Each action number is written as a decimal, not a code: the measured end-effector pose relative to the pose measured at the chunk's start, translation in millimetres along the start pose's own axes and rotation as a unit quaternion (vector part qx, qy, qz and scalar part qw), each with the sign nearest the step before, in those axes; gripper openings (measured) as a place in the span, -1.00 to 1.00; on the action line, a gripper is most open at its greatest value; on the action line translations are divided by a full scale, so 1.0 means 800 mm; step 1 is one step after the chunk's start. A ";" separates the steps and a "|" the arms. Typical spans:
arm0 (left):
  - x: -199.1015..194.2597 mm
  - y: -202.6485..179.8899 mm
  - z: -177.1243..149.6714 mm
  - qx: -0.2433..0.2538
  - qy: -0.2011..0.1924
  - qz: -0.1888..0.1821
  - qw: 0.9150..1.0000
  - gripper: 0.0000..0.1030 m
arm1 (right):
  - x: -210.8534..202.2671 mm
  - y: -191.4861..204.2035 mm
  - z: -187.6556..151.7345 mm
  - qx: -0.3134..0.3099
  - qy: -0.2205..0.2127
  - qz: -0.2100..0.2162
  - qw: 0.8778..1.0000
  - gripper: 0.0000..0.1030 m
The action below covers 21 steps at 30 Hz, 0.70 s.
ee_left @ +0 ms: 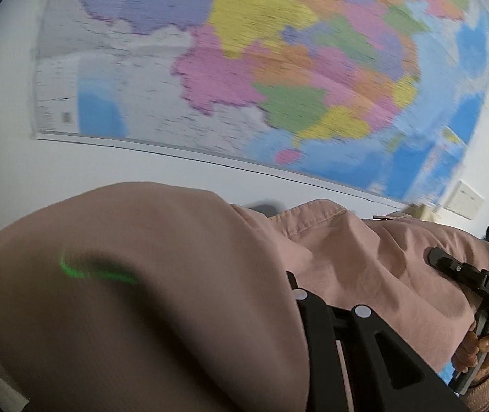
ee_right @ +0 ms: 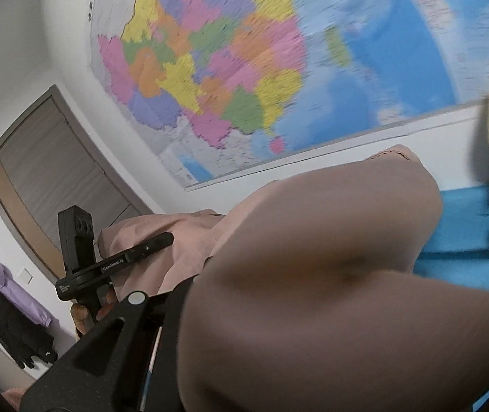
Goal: Fold large clothes
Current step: 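Grasp the folded pink jacket with both tools and lift it off the sheet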
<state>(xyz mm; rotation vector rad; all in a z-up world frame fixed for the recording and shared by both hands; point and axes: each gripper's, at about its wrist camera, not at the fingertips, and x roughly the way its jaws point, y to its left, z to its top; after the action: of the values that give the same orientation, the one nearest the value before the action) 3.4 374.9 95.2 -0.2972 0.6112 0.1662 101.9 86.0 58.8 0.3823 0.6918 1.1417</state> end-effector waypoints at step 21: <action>0.058 0.187 0.046 -0.059 0.016 0.137 0.989 -0.72 | 0.222 0.037 -0.001 -0.026 0.068 0.027 0.997 -0.76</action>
<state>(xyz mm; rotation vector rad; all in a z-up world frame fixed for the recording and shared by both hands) 24.8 530.8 62.8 -0.3297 0.6745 0.4648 123.7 260.8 22.3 0.2824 0.7717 1.2439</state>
